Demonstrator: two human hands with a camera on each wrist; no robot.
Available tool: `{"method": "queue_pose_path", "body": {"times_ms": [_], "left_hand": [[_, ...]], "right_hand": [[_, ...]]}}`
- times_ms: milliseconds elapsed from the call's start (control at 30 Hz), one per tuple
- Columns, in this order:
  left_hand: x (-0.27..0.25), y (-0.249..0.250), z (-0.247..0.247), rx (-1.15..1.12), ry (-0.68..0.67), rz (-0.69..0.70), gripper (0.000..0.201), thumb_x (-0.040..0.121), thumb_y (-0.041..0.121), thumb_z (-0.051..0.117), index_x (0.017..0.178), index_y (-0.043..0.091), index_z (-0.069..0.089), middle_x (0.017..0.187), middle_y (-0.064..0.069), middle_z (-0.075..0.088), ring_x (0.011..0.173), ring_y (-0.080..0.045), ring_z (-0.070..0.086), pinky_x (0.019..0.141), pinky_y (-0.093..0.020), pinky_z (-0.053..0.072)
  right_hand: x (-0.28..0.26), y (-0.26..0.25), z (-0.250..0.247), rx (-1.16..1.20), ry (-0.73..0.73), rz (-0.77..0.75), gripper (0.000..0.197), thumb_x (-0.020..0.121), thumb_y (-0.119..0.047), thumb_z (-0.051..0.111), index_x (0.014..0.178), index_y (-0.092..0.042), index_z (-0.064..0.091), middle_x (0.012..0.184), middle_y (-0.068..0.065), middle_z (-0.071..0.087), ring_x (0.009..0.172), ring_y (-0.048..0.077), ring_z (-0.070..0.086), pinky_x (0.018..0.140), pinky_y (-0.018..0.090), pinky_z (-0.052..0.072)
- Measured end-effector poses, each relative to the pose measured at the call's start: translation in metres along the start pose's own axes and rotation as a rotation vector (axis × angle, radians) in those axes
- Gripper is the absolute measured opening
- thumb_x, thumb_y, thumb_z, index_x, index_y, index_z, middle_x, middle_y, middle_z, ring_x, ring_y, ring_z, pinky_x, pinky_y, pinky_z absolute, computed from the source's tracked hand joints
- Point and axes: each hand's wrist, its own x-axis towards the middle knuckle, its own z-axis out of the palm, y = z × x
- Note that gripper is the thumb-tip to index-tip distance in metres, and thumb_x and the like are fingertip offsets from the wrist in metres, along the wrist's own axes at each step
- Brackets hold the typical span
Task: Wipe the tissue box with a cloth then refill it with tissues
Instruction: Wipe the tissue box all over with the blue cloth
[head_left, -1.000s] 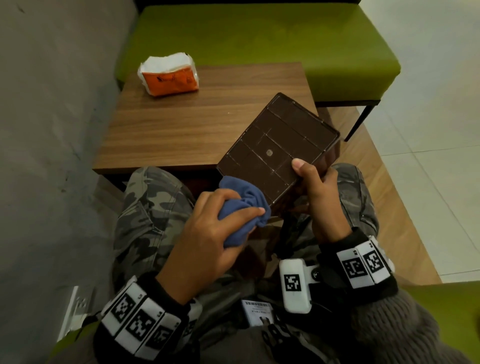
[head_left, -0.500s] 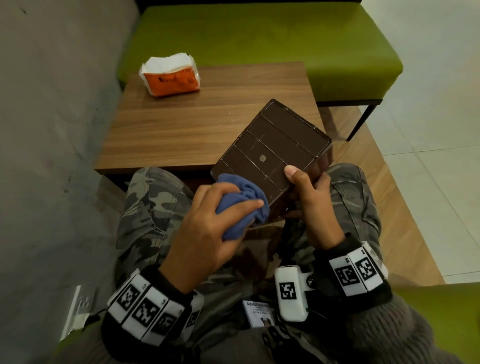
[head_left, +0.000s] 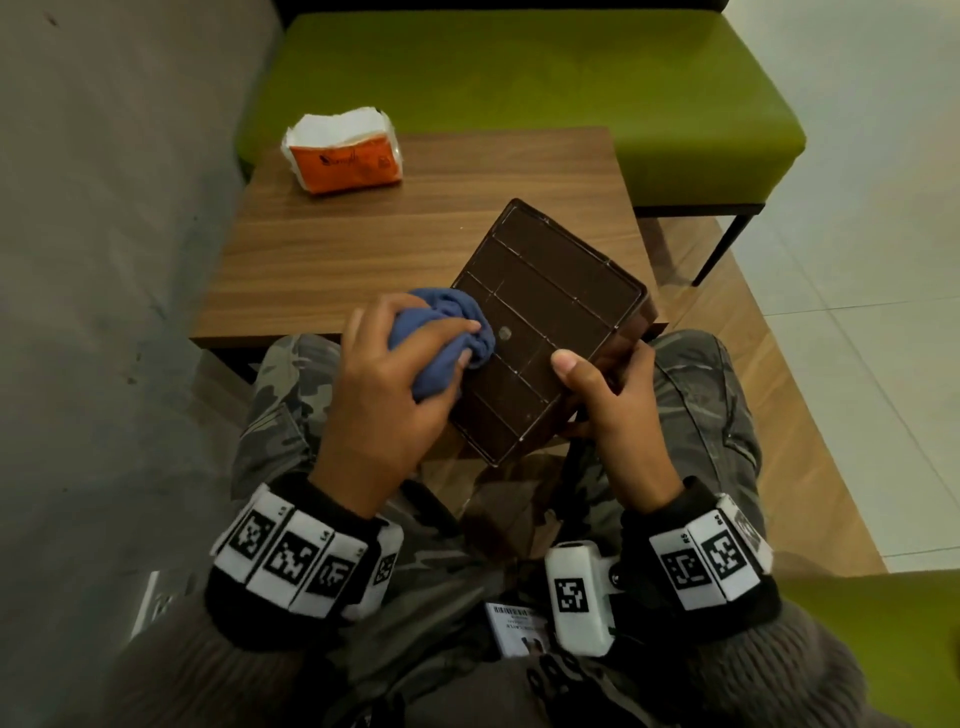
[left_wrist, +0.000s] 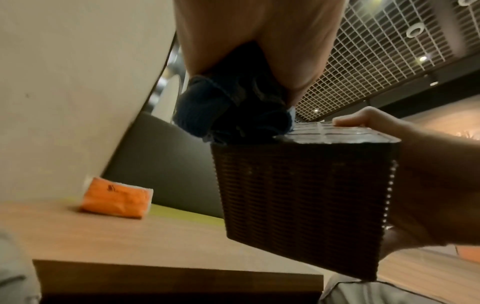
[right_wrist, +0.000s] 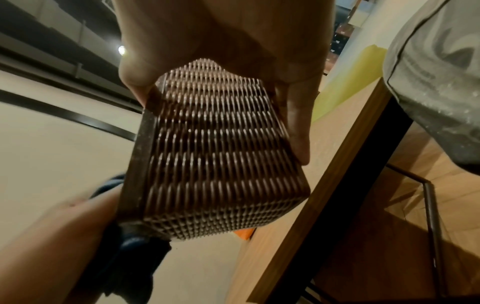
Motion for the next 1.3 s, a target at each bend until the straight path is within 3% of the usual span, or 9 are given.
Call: {"method": "queue_pose_path", "body": {"times_ms": [167,367,533,700,833,967,1100,1300], "left_hand": [[-0.026,0.023,0.005,-0.020,-0.114,0.116,0.030,0.084,0.025,0.062,0.113,0.018,0.066,0.117,-0.005,0.047,0.106,-0.018,0.043,0.088,-0.019,0.038],[-0.006,0.005,0.003,-0.015,0.002,-0.038,0.027,0.086,0.023,0.062,0.112,0.017,0.067,0.113,-0.008,0.051,0.106,-0.022,0.045,0.090,-0.012,0.032],[-0.022,0.025,0.006,-0.011,-0.085,0.080,0.031,0.084,0.025,0.061,0.114,0.018,0.066,0.117,-0.007,0.050,0.106,-0.018,0.042,0.088,-0.018,0.037],[-0.010,0.003,-0.002,0.014,-0.023,-0.015,0.029,0.084,0.024,0.061,0.112,0.017,0.067,0.113,-0.008,0.051,0.106,-0.021,0.044,0.090,-0.008,0.030],[-0.021,0.019,0.002,0.000,-0.109,0.077,0.027,0.085,0.025,0.062,0.110,0.016,0.068,0.114,-0.007,0.052,0.105,-0.019,0.044,0.086,-0.017,0.037],[-0.011,0.008,0.001,-0.005,-0.080,0.052,0.025,0.085,0.024,0.062,0.109,0.017,0.068,0.113,-0.005,0.052,0.106,-0.020,0.045,0.087,-0.014,0.035],[-0.017,0.024,0.005,-0.055,-0.079,0.073,0.025,0.085,0.026,0.062,0.107,0.017,0.068,0.114,-0.003,0.050,0.104,-0.018,0.044,0.086,-0.024,0.040],[-0.028,0.032,0.011,-0.033,-0.098,0.220,0.034,0.085,0.027,0.064,0.118,0.023,0.063,0.121,-0.003,0.044,0.109,-0.021,0.043,0.092,-0.023,0.039]], "right_hand": [[0.003,0.000,0.000,0.010,0.012,0.017,0.086,0.054,-0.056,0.073,0.127,-0.024,0.041,0.114,-0.009,0.062,0.109,0.020,0.065,0.091,0.058,0.052],[0.004,-0.001,-0.001,-0.003,0.013,0.004,0.091,0.055,-0.058,0.075,0.131,-0.026,0.037,0.120,-0.008,0.061,0.112,0.017,0.064,0.092,0.055,0.052],[0.002,-0.001,-0.002,-0.005,0.012,0.004,0.089,0.056,-0.057,0.075,0.130,-0.022,0.040,0.118,-0.006,0.063,0.110,0.020,0.065,0.091,0.057,0.052],[-0.001,0.000,0.001,-0.008,-0.006,0.002,0.092,0.055,-0.055,0.075,0.133,-0.022,0.038,0.120,-0.007,0.061,0.111,0.016,0.064,0.093,0.055,0.052],[0.002,0.001,0.001,0.000,0.012,0.025,0.090,0.054,-0.056,0.075,0.130,-0.023,0.041,0.118,-0.004,0.063,0.109,0.020,0.066,0.092,0.057,0.052],[0.002,0.002,0.000,-0.033,0.004,0.010,0.093,0.054,-0.056,0.077,0.132,-0.025,0.037,0.119,-0.005,0.062,0.109,0.016,0.065,0.089,0.055,0.054],[0.004,0.002,0.001,0.002,0.032,0.032,0.090,0.053,-0.057,0.076,0.129,-0.023,0.042,0.115,-0.005,0.064,0.107,0.021,0.066,0.090,0.057,0.053],[0.003,-0.002,0.001,0.023,0.021,0.017,0.088,0.055,-0.054,0.073,0.129,-0.015,0.044,0.111,-0.006,0.065,0.105,0.019,0.067,0.092,0.058,0.052]]}}
